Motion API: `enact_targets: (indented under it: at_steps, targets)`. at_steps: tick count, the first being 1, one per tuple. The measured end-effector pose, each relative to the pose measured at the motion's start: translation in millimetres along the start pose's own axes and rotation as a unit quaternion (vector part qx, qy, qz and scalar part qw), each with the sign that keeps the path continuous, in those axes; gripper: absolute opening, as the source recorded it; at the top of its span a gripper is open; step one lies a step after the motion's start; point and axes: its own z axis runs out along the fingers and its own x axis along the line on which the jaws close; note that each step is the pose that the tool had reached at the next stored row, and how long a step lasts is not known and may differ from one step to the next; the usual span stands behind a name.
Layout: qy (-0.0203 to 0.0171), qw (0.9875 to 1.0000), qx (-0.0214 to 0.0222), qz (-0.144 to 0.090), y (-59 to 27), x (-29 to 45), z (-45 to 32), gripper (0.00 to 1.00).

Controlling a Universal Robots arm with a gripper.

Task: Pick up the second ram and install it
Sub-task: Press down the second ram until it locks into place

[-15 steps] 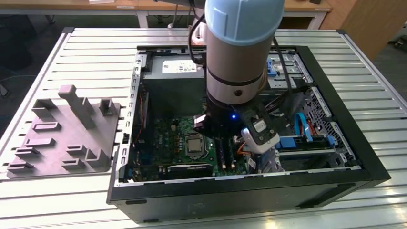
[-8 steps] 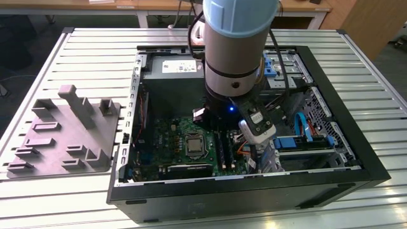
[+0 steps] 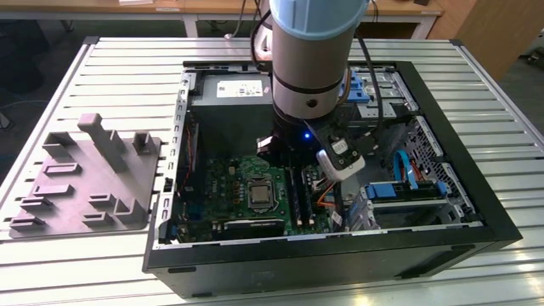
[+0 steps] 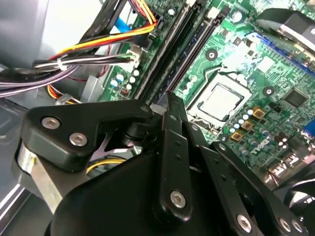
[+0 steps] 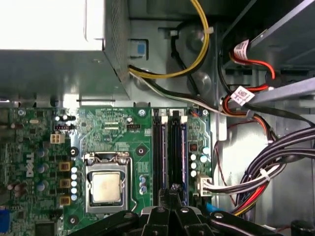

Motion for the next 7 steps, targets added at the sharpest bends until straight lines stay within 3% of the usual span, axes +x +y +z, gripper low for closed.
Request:
enact_targets:
  at_steps: [7]
  targets:
    - [-0.0001,1.0000,-0.0001,0.000,0.2,0.0,-1.2,0.10]
